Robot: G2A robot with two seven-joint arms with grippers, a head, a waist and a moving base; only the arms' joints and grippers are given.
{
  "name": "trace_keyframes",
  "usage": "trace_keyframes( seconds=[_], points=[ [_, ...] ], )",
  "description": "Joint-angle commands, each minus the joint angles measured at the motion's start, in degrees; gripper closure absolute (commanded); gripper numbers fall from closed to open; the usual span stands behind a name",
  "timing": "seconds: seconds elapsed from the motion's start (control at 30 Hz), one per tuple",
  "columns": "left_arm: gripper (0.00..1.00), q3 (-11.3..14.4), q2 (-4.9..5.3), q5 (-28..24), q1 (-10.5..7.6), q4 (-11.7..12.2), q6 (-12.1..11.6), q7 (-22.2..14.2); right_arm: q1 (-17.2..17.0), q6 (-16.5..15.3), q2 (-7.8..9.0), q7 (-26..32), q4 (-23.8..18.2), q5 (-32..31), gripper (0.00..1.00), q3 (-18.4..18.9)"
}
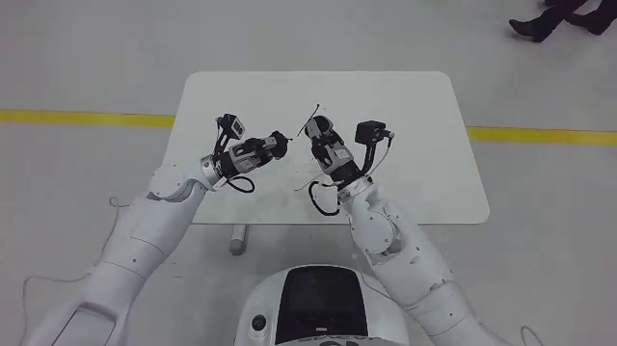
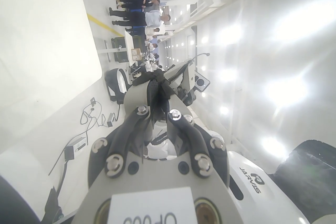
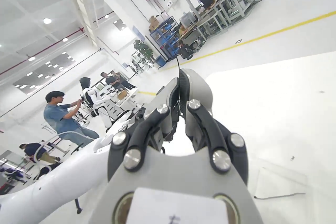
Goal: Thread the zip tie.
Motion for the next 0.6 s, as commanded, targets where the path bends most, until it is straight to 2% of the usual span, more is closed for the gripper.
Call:
trace_keyframes(
  seconds=[0.0,0.27,0.57],
  points=[
    [1.0,0.01,0.0,-0.02,0.01,0.01,0.0,0.0,0.0,-0.01,0.0,0.0,0.01,-0.01,1.0,0.0],
    [1.0,-0.64,0.01,-0.92,1.95,-2.15,0.11,1.36,-0.49,4.53,-0.09,-4.9,-0.05,-9.05,1.0,-1.21],
    [1.0,-0.67,-0.24,-1.41,2.49,-2.59,0.06,1.76,-0.38,7.75,-0.5,-6.97,0.62,-12.29,1.0,-2.36]
  ],
)
